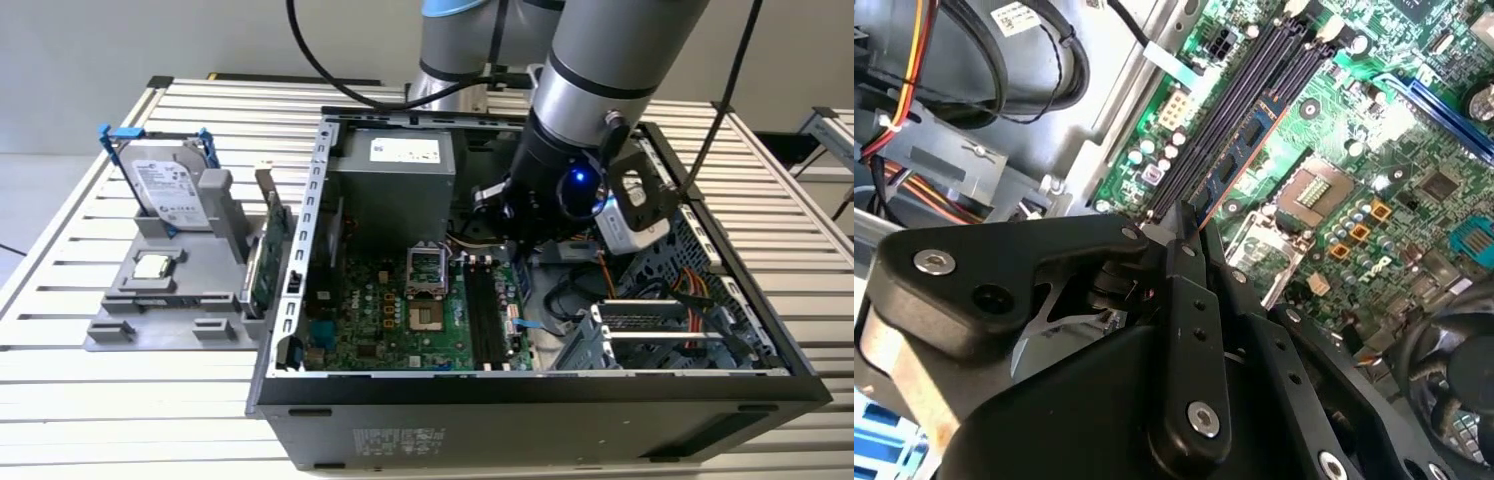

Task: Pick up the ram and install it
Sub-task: 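Insert the ram into the slot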

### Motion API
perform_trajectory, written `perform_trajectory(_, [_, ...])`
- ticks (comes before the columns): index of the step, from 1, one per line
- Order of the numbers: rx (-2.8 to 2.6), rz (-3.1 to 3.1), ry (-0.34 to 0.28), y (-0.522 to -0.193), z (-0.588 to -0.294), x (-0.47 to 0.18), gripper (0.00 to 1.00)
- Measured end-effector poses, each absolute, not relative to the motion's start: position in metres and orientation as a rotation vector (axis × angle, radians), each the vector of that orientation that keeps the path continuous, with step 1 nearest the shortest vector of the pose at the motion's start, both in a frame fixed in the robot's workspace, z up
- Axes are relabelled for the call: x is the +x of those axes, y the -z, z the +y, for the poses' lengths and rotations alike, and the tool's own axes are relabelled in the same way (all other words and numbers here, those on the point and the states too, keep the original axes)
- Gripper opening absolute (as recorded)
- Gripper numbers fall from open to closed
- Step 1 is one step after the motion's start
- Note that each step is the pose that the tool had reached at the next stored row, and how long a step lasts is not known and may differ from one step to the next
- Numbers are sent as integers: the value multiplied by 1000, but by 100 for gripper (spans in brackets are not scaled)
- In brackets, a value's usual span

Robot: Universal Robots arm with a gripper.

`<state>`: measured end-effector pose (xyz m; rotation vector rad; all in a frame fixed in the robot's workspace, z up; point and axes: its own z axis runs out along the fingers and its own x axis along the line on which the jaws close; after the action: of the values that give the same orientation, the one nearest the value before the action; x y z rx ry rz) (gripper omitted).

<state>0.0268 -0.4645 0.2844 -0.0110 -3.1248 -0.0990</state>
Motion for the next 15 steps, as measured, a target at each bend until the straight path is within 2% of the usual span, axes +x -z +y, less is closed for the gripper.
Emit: perform_trajectory(15, [-4, -3125, 100, -273, -475, 27, 0])
